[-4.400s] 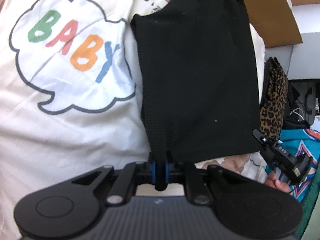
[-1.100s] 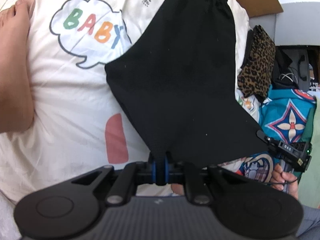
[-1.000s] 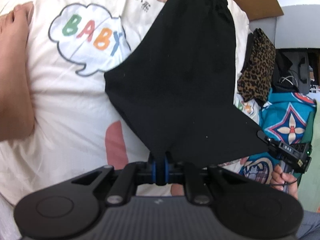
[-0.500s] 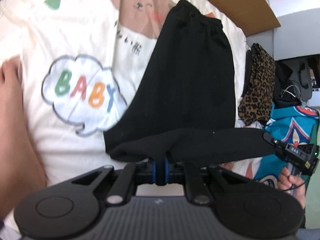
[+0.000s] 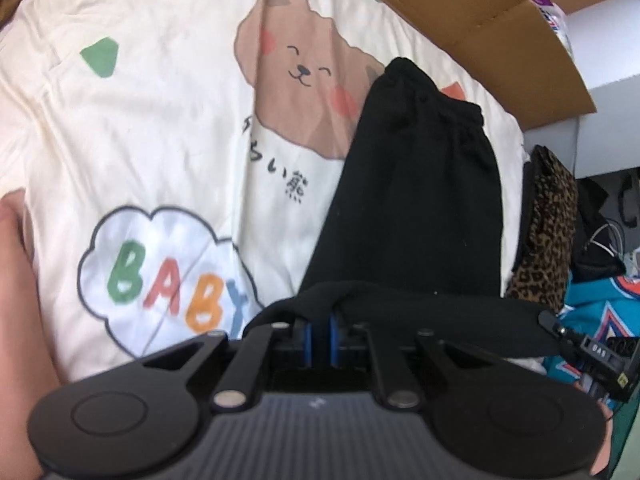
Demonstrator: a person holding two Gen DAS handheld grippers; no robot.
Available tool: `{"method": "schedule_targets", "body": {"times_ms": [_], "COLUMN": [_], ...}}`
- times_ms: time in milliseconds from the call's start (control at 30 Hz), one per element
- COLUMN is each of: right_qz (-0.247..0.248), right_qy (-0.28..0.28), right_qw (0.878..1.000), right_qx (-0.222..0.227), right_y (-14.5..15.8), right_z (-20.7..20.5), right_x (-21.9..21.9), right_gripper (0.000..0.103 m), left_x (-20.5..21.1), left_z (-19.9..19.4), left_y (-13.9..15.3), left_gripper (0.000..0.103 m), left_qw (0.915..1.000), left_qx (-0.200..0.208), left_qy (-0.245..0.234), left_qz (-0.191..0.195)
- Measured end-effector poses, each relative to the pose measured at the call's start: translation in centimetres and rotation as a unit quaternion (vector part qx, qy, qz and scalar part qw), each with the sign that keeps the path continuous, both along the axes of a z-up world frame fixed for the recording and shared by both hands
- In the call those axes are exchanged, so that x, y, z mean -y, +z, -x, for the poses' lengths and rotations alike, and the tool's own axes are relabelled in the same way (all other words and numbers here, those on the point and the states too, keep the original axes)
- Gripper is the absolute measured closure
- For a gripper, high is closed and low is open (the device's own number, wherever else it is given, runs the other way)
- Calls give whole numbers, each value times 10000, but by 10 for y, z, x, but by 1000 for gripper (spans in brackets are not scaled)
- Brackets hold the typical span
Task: Fold clothes
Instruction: 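Lower the folded shorts onto the duvet with the left gripper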
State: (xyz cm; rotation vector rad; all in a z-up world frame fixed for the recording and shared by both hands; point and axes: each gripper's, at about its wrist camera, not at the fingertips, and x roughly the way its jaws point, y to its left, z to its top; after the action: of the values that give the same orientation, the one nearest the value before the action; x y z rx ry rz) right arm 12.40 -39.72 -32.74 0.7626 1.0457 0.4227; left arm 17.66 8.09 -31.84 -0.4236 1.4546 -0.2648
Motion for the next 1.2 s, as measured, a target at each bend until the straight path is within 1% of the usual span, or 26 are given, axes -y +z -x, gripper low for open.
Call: {"method": "schedule_targets", "body": {"times_ms": [167, 333, 433, 733, 1033, 1200], "right_qz": [-18, 15, 40, 134, -11, -48], "right_qy": [-183, -277, -357, -575, -652, -655], "right_qw": [9998, 9995, 9993, 9982, 9979, 9978], "right_qx": [116, 126, 119, 103, 47, 125], "right_y": [-10, -15, -17, -21, -27, -22], "right_z": [-12, -25, -33, -40, -52, -57], "right_x": [-5, -17, -20, -16, -14, -17], "right_gripper": [100, 100, 100, 100, 100, 100], "left_x": [5, 4, 4, 14, 16, 15], "left_z": [-12, -22, -27, -39, -49, -54], "left_y": [-9, -18, -23, -20, -20, -15], "left_gripper": [94, 94, 94, 94, 94, 94], "left_qw": [9998, 9995, 9994, 9989, 9985, 9979], "left_qx": [19, 63, 95, 302, 321, 391], "left_qy": [-121, -80, 3, -31, 146, 245], "left_qz": [-150, -300, -319, -351, -426, -451]}}
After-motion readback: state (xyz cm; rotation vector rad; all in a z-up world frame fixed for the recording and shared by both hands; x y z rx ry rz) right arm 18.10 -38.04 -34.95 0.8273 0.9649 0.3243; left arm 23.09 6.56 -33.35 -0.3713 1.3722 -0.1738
